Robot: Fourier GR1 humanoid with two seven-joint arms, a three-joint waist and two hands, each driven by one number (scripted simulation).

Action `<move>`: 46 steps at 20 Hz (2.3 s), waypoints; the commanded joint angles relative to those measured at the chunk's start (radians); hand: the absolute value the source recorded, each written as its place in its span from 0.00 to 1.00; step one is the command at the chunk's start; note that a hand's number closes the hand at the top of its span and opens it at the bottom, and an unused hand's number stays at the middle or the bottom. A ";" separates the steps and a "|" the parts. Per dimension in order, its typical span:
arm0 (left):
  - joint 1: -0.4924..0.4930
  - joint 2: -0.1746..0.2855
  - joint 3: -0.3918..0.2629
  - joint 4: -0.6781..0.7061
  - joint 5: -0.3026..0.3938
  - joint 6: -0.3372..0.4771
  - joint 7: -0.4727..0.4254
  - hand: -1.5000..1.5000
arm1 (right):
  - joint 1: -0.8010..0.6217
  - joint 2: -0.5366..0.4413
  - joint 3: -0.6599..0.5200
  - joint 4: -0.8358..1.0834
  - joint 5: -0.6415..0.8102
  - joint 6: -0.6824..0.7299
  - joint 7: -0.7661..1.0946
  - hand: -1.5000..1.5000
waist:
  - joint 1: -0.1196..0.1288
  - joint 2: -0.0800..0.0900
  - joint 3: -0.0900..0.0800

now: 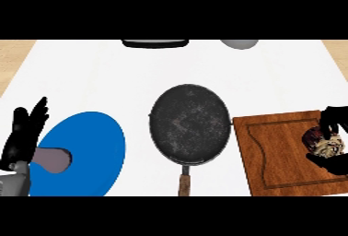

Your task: Pick the cupcake from the cutting board and place it in the pan

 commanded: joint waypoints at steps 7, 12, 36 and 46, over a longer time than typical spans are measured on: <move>-0.026 -0.009 0.013 0.018 -0.012 -0.010 -0.007 0.50 | -0.152 0.157 0.041 -0.141 -0.075 0.129 0.226 1.00 | 0.010 0.002 -0.001; -0.010 -0.026 0.011 0.022 -0.018 -0.002 -0.033 0.50 | -0.300 0.315 0.142 -0.006 -0.019 0.086 0.360 1.00 | 0.022 0.004 0.000; -0.101 -0.006 0.026 0.059 -0.021 -0.052 0.010 0.50 | -0.713 0.636 0.419 0.939 -0.215 -0.311 0.302 1.00 | 0.049 0.012 0.001; -0.119 -0.054 -0.020 0.065 -0.055 -0.030 -0.023 0.50 | -0.773 0.636 0.591 1.082 -0.519 -0.421 0.195 0.00 | 0.113 0.028 0.002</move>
